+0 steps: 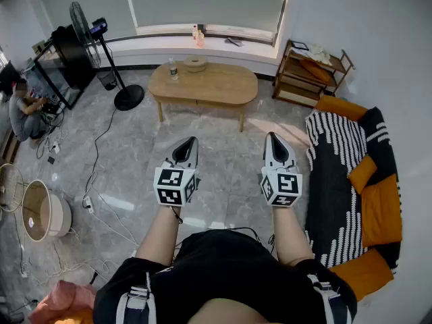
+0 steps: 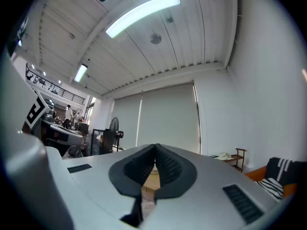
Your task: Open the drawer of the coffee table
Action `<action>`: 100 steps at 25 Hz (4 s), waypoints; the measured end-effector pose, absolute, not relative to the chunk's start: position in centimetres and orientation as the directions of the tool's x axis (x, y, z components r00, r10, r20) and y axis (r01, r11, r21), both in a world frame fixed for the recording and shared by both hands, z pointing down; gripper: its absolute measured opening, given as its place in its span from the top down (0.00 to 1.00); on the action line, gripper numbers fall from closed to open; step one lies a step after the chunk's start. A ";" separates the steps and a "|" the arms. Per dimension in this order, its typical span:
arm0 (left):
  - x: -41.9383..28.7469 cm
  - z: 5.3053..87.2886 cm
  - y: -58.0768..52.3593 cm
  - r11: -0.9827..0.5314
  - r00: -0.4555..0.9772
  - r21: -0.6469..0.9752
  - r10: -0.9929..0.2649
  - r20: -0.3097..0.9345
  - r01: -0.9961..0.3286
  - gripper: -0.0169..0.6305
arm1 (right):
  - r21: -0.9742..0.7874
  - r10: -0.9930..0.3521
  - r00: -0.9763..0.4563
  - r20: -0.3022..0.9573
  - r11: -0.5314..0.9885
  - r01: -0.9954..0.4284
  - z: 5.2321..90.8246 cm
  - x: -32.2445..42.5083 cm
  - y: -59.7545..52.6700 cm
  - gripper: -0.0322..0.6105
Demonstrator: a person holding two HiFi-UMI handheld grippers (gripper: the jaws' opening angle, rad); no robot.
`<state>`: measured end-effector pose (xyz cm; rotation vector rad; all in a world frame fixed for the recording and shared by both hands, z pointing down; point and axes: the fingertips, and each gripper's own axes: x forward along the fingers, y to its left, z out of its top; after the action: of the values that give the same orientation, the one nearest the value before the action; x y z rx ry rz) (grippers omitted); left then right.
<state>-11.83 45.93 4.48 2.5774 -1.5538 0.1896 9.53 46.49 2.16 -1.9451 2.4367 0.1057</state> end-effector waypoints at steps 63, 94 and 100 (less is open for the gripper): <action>-5.6 7.4 -17.8 -0.359 0.352 0.018 -0.900 0.257 -0.933 0.94 | 0.080 -0.937 -0.350 0.007 0.350 -0.933 4.5 15.9 -19.5 0.93; -7.7 26.8 -26.7 -0.288 0.319 0.139 -0.845 0.429 -0.948 0.94 | 0.023 -0.927 -0.275 0.256 0.290 -0.957 25.5 18.2 -28.9 0.92; -9.3 36.4 -27.2 -0.296 0.320 0.123 -0.853 0.413 -0.947 0.94 | 0.037 -0.933 -0.257 0.252 0.275 -0.961 35.2 18.6 -29.2 0.92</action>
<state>-9.29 -27.19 36.42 2.2493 -1.6071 0.3848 18.56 -29.21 35.22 -2.0302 2.6782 -0.2099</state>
